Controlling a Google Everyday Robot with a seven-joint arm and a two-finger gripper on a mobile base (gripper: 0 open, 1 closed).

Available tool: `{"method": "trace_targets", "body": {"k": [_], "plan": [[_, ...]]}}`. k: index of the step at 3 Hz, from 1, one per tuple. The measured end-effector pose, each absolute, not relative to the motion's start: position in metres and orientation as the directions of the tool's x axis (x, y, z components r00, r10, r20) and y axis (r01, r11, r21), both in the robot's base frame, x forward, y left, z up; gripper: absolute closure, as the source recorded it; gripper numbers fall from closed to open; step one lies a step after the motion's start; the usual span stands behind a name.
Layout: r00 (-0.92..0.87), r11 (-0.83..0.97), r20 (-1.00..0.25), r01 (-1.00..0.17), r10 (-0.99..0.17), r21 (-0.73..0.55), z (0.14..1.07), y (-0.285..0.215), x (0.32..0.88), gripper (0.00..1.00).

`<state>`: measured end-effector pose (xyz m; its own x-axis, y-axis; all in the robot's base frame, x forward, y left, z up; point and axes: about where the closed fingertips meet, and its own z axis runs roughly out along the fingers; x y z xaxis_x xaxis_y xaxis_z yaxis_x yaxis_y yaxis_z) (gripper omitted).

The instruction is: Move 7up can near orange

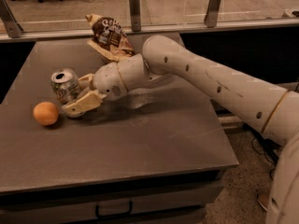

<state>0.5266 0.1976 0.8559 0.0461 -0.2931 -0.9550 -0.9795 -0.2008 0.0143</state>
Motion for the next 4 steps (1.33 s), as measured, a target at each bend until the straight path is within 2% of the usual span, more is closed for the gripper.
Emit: {"method": "trace_targets", "body": {"k": [2, 3, 4], "plan": [[0.061, -0.227, -0.951, -0.974, -0.303, 0.01, 0.855, 0.21, 0.52, 0.13], [0.055, -0.196, -0.946, -0.981, -0.32, 0.009, 0.856, 0.198, 0.52, 0.0], [0.058, -0.096, -0.941, -0.995, -0.333, -0.027, 0.871, 0.163, 0.531, 0.0]]}}
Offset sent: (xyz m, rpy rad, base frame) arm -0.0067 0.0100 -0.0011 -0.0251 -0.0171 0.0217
